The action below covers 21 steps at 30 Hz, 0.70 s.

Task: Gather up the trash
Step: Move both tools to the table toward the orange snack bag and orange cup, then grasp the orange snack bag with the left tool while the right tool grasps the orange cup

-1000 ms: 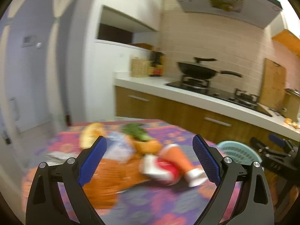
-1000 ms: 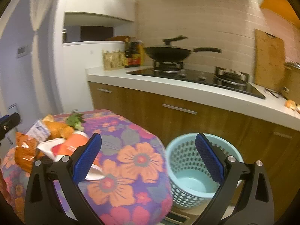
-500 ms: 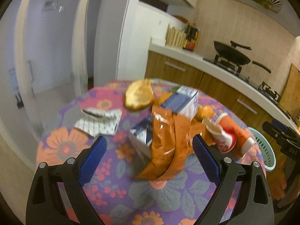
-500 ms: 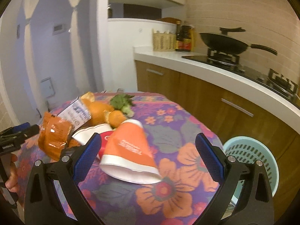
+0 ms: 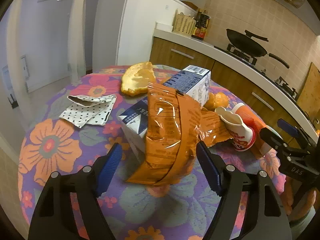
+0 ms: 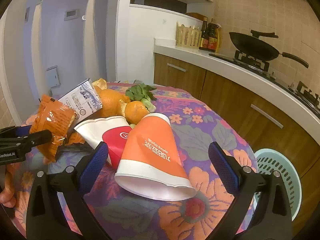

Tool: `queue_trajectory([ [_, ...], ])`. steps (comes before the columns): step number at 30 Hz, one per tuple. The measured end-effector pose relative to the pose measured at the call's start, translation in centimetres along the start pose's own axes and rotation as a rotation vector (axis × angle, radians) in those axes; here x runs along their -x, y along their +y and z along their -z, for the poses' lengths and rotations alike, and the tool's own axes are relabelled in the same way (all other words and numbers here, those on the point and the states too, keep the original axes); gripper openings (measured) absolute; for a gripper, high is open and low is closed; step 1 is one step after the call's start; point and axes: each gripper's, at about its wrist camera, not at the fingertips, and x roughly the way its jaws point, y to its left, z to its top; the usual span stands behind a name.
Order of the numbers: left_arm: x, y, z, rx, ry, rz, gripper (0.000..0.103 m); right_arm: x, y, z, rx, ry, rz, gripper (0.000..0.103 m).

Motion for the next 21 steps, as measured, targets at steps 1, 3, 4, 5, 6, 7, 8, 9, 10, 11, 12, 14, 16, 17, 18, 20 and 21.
queue_trajectory([
  [1,0.0,0.0,0.1,0.000,0.001,0.003,0.071,-0.1,0.0,0.1,0.002,0.006,-0.002,0.095],
  [3,0.0,-0.3,0.2,-0.001,0.007,0.007,0.064,-0.3,0.1,0.2,0.011,0.017,-0.003,0.095],
  [4,0.0,-0.4,0.4,0.000,0.012,0.007,0.055,-0.3,0.2,0.2,0.015,0.018,-0.007,0.095],
  [5,0.1,-0.5,0.5,0.003,0.018,0.003,0.054,-0.3,0.2,0.2,0.016,0.018,-0.009,0.095],
  [6,0.1,-0.5,0.6,0.007,0.019,-0.003,0.053,-0.4,0.2,0.2,0.017,0.020,-0.014,0.095],
  [7,0.2,-0.5,0.7,0.010,0.017,-0.006,0.050,-0.4,0.2,0.2,0.018,0.022,-0.017,0.095],
  [8,0.4,-0.5,0.8,0.015,0.012,-0.011,0.047,-0.4,0.1,0.2,0.018,0.026,-0.022,0.095],
  [9,0.6,-0.5,0.9,0.021,0.005,-0.013,0.042,-0.5,0.1,0.2,0.017,0.031,-0.030,0.095],
  [10,0.8,-0.4,0.9,0.027,0.003,-0.011,0.038,-0.5,-0.1,0.2,0.014,0.036,-0.038,0.095],
  [11,1.0,-0.4,1.1,0.034,0.004,-0.006,0.037,-0.6,-0.1,0.2,0.011,0.041,-0.042,0.095],
  [12,1.2,-0.5,1.1,0.037,0.001,-0.007,0.034,-0.8,-0.2,0.2,0.009,0.049,-0.049,0.095],
  [14,1.7,-0.7,1.3,0.038,-0.013,-0.005,0.031,-1.0,-0.2,0.2,0.008,0.059,-0.056,0.095],
  [16,2.4,-1.1,1.4,0.029,-0.029,0.000,0.029,-1.3,-0.2,0.1,0.008,0.072,-0.053,0.095],
  [17,2.5,-1.3,1.4,0.023,-0.035,0.002,0.029,-1.3,-0.2,0.1,0.007,0.076,-0.053,0.095],
  [18,2.8,-1.6,1.4,0.014,-0.042,0.005,0.028,-1.3,-0.3,0.1,0.002,0.077,-0.049,0.095],
  [20,3.2,-2.1,1.5,0.000,-0.050,0.014,0.028,-1.4,-0.4,0.2,0.000,0.085,-0.045,0.095],
  [21,3.3,-2.5,1.5,-0.011,-0.054,0.018,0.028,-1.3,-0.5,0.2,-0.004,0.092,-0.050,0.094],
])
